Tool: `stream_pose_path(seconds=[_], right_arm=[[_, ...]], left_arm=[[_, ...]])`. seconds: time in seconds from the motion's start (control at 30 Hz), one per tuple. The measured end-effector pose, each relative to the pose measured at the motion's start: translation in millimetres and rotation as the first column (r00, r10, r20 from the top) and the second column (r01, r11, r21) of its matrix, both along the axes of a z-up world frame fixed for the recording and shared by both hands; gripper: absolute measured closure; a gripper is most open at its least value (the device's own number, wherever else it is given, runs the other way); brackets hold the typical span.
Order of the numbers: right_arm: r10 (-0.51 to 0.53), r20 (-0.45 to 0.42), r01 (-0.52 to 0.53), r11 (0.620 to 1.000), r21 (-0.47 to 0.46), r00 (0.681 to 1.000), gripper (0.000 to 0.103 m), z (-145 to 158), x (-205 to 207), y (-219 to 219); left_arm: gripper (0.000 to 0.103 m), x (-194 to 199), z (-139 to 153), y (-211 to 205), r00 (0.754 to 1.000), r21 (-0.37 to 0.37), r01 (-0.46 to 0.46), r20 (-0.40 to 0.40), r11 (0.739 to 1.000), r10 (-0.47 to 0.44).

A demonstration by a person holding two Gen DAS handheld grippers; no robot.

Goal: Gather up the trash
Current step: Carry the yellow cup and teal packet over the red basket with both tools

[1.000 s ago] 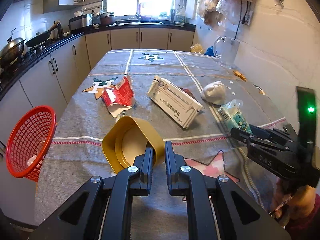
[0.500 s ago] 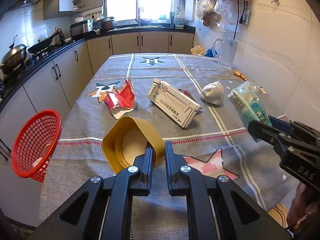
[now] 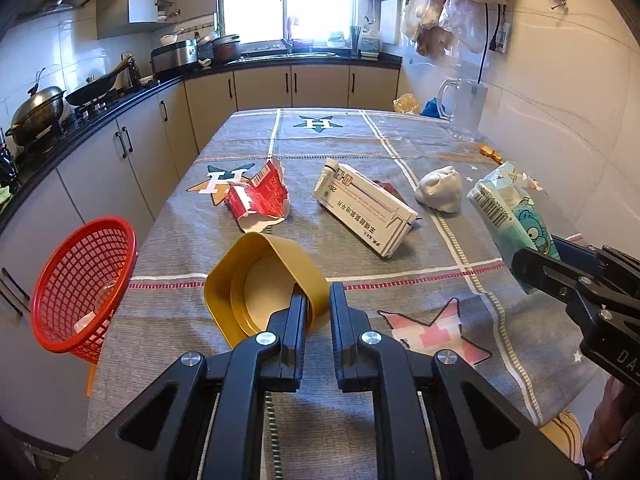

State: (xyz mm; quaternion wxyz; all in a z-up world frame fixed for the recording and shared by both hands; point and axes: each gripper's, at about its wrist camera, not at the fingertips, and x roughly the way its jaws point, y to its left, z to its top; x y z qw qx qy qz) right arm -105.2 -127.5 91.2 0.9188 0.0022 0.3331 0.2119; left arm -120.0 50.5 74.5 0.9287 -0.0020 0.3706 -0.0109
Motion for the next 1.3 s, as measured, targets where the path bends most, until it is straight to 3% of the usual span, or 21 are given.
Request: stream_pose_path(seconds=[0.83,1.3], right_arm=[[0.053,-0.021,-0.053,0.999,-0.007,0.998,0.060,2.5,2.4,19.5],[0.132,-0.027,-0.132,0.991,-0.019,0.991,0.060,10.6,8.9,58.0]], left_arm=[[0.092,-2.9,4.4,20.1,0.999,-0.015,-0.041,0.022,0.999,0.041],[0.092,-8.0,15.1,65.0,0.990,-0.041,-0.126,0.055,0.991,0.129]])
